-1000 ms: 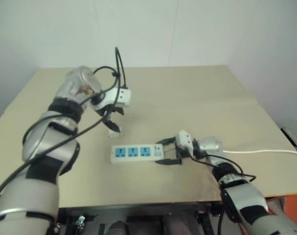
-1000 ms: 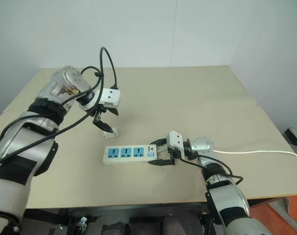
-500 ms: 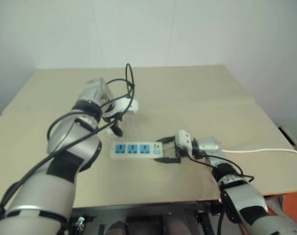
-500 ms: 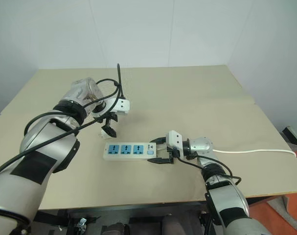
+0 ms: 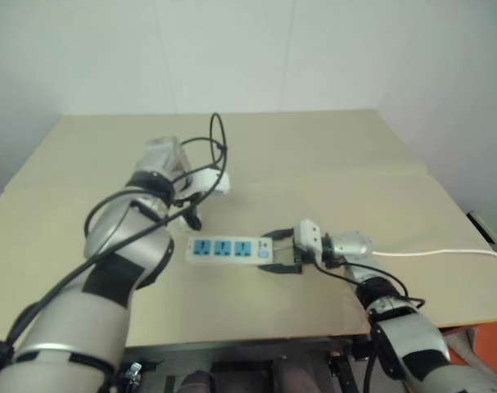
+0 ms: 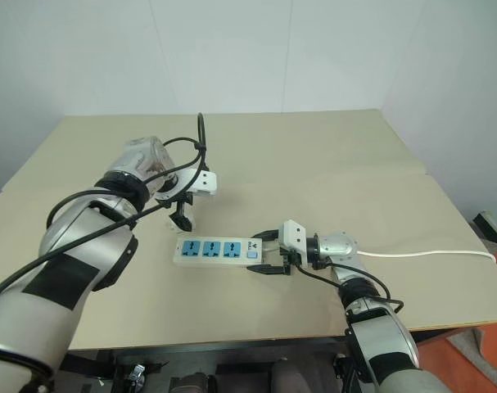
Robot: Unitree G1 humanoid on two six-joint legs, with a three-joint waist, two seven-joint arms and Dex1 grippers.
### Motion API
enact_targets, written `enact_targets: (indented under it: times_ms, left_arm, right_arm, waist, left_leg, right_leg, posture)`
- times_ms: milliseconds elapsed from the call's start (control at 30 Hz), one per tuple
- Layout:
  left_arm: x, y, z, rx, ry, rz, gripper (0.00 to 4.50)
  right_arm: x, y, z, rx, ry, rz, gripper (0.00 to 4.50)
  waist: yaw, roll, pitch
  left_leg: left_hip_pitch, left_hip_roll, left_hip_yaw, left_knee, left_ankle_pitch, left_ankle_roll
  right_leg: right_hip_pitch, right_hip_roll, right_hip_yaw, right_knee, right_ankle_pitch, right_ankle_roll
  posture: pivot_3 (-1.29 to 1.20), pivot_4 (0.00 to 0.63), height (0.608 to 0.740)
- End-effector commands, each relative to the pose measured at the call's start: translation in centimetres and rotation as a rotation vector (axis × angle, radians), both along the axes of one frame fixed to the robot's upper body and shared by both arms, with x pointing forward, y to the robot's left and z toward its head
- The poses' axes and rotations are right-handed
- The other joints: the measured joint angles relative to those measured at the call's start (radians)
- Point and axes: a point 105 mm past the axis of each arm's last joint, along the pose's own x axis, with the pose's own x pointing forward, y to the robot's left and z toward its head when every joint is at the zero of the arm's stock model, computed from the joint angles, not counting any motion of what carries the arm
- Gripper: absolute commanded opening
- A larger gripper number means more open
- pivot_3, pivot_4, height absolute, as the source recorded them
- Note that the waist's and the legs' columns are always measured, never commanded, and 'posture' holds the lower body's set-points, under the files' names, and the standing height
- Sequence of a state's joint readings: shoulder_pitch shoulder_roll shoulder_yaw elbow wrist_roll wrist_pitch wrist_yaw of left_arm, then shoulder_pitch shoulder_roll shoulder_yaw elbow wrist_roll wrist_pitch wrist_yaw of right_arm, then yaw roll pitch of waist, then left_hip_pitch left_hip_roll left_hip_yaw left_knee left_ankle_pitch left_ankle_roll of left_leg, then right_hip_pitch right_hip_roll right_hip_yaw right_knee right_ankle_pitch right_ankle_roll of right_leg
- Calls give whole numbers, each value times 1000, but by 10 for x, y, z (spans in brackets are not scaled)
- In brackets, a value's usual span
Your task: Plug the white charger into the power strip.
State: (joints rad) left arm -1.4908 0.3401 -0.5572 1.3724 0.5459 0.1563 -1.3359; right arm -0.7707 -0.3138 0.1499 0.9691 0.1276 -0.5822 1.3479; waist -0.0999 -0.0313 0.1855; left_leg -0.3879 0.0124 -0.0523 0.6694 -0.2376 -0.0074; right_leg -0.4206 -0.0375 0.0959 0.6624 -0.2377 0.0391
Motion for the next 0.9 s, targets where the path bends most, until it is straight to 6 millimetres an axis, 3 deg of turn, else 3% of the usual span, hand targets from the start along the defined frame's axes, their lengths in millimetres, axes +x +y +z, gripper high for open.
enact_targets:
  times_ms: [33, 500, 600, 900]
  left_arm:
    - [0, 0, 0, -9, -3, 5, 4500]
    - [-1, 2, -13, 23, 16, 14, 4500]
    - [0, 3, -15, 24, 8, 24, 3912]
    - [0, 0, -16, 4, 7, 29, 998]
  right_arm:
    - [-3, -4, -17, -64, 41, -26, 3395]
    - [-2, -9, -22, -91, 38, -55, 3395]
    - [-2, -10, -23, -98, 47, -60, 3395]
    - [-1, -11, -26, -107, 49, -76, 3395]
  waist:
    - [-1, 0, 0]
    - [-1, 0, 0]
    - [-1, 0, 0]
    - [-1, -1, 0]
  left_leg:
    - [0, 0, 0, 0, 0, 0]
    - [1, 0, 0, 0, 0, 0]
    - [2, 0, 0, 0, 0, 0]
    - [3, 0, 0, 0, 0, 0]
  right_leg:
    - [0, 0, 0, 0, 0, 0]
    - [1, 0, 0, 0, 0, 0]
    - [2, 0, 0, 0, 0, 0]
    - [3, 0, 0, 0, 0, 0]
  posture:
    - [0, 150, 740]
    - [0, 150, 740]
    - [0, 150, 740]
    - [0, 150, 740]
